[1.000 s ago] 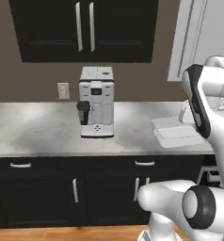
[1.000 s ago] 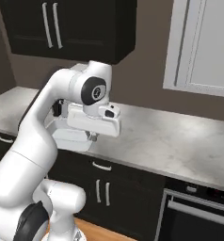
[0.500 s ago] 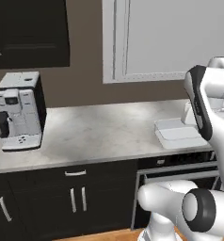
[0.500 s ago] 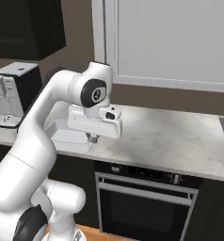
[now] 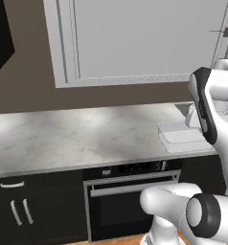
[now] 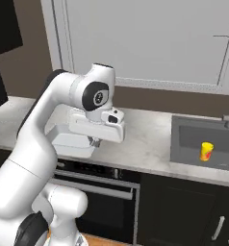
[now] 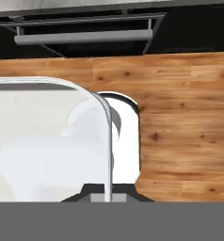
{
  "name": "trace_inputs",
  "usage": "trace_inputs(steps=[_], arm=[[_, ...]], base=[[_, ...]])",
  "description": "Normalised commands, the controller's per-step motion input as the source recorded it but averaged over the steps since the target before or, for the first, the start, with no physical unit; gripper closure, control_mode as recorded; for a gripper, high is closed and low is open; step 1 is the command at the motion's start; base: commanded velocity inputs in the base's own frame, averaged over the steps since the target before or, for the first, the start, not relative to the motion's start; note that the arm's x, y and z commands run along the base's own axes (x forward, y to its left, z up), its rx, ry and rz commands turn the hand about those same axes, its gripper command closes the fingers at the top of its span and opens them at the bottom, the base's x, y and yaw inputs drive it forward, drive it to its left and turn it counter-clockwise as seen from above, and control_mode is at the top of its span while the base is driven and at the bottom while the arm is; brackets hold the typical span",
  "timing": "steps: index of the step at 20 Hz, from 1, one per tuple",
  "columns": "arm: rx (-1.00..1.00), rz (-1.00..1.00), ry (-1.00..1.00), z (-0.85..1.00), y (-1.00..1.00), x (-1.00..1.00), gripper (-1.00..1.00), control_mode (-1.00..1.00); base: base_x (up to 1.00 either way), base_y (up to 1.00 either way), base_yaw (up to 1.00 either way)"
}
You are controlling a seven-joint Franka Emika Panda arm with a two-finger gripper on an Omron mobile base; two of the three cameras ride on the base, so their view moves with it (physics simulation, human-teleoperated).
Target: Pick the cup and tupperware and place them in the sink. Then turn on the water.
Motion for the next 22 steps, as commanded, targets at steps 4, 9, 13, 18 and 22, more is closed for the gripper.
trace_inputs(steps=[4,9,13,18,22], arm=[[0.00,0.00,0.00,0.00,0.00,0.00,1.00,1.00],[0.00,0.00,0.00,0.00,0.00,0.00,1.00,1.00],[0.00,0.00,0.00,0.00,0.00,0.00,1.00,1.00],[0.00,0.00,0.00,0.00,0.00,0.00,1.00,1.00],[0.00,0.00,0.00,0.00,0.00,0.00,1.00,1.00]], base=[[0.28,-1.00,0.00],[0.31,-1.00,0.00],[0.31,-0.99,0.00],[0.27,-0.96,0.00],[0.28,-0.78,0.00]])
